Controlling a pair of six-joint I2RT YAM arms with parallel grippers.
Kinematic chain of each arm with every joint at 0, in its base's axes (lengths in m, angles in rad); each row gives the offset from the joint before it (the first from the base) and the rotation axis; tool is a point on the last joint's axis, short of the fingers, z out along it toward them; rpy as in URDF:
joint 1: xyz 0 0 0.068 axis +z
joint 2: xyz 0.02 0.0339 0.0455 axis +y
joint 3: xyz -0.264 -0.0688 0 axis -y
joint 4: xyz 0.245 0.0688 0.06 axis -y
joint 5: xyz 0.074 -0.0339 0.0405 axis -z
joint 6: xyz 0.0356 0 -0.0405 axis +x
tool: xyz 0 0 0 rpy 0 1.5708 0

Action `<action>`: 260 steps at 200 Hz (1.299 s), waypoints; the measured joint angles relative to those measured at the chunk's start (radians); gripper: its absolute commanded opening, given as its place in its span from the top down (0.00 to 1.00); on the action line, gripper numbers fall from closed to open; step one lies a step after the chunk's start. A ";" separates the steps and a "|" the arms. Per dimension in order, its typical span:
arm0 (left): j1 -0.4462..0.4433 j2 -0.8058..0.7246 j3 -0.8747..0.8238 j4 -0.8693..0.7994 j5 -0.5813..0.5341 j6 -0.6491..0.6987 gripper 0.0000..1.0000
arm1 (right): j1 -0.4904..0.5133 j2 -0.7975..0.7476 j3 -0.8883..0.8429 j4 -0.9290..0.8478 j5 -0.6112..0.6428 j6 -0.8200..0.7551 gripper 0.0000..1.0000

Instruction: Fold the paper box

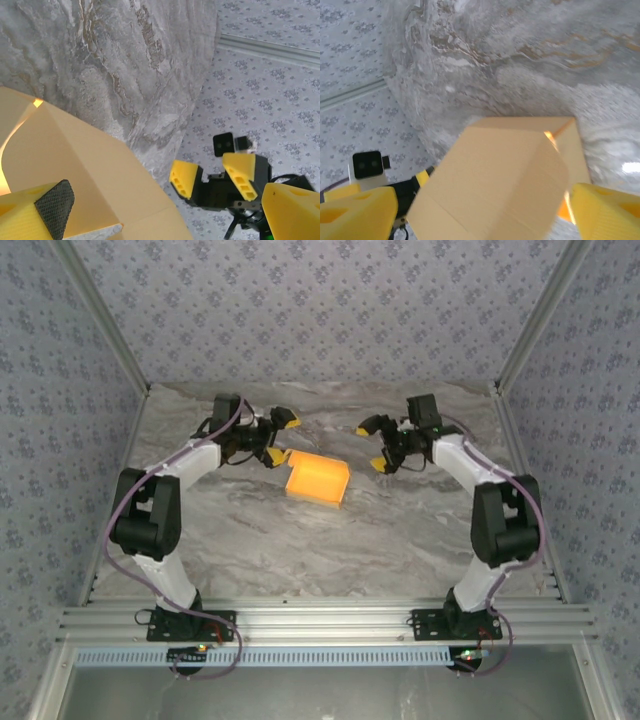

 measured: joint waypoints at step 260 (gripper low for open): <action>-0.038 0.034 -0.137 0.023 0.012 0.024 0.02 | 0.104 0.080 -0.098 0.160 -0.095 0.029 0.05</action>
